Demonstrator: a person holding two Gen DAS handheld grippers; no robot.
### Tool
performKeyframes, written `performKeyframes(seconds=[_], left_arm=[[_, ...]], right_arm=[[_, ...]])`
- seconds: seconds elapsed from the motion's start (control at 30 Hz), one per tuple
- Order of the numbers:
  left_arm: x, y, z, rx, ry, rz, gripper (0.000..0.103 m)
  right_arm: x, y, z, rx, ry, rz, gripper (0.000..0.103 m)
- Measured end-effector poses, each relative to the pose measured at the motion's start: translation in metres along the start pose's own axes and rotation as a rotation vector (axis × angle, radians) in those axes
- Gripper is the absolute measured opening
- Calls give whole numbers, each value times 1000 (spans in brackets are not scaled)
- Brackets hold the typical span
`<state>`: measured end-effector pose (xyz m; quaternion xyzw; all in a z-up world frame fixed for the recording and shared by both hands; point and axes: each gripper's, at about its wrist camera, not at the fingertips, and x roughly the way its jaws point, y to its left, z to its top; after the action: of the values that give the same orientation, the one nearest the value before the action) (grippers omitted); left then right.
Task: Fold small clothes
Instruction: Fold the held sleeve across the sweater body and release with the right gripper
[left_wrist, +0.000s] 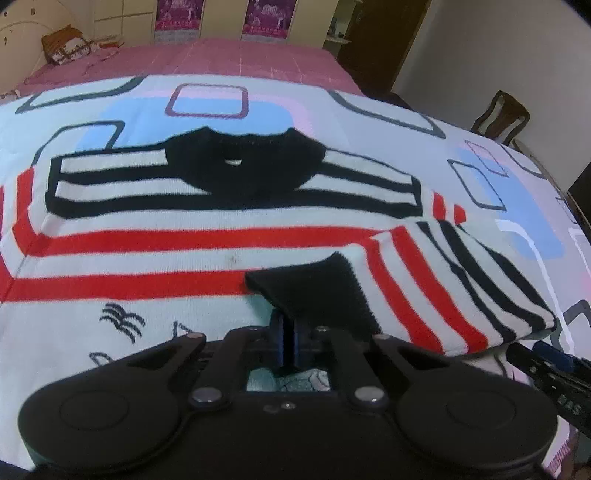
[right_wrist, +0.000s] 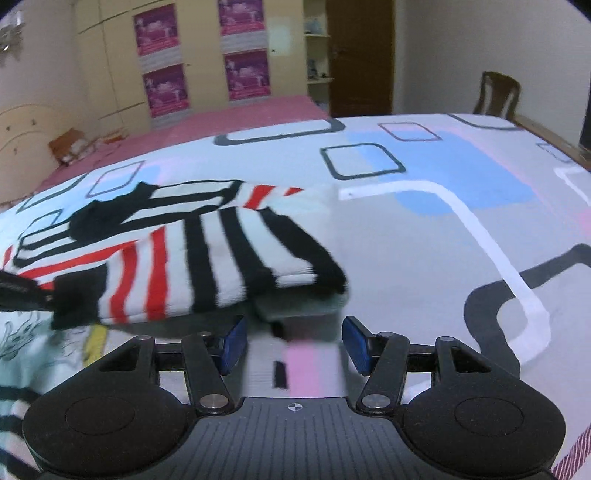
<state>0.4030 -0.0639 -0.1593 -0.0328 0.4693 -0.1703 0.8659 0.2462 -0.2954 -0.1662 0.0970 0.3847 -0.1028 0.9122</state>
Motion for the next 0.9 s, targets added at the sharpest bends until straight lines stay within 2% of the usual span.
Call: performKeyframes(seconds=[0.17, 0.3, 0.33, 0.37, 0.4, 0.47, 0.5, 0.63, 0.7, 0.8, 0.9], left_arm=[[-35, 12, 19, -56, -94, -45, 4], [-64, 33, 29, -81, -181, 3, 4], [-68, 40, 29, -86, -194, 28, 4], [-70, 49, 27, -91, -200, 57, 4], [-70, 56, 25, -97, -195, 85, 4], [-61, 75, 16, -136, -150, 125, 4], [-55, 81, 11, -145, -130, 142, 4], [-33, 84, -10, -126, -78, 185, 4], [-27, 82, -12, -109, -80, 205, 4], [-28, 78, -9, -77, -68, 222, 5], [-41, 78, -9, -83, -98, 264, 24]], right_arm=[[12, 2, 6, 30, 10, 29, 57], [25, 7, 12, 47, 25, 57, 57], [26, 10, 13, 45, 23, 60, 52], [27, 12, 14, 35, 22, 62, 43], [30, 15, 14, 27, 33, 65, 27], [32, 18, 12, 16, 35, 59, 26], [32, 19, 11, 14, 38, 58, 20], [27, 16, 10, 7, 14, 47, 17], [33, 13, 4, 4, 54, 45, 17], [26, 11, 4, -18, 57, 61, 18], [15, 2, 7, -1, 63, 87, 19]])
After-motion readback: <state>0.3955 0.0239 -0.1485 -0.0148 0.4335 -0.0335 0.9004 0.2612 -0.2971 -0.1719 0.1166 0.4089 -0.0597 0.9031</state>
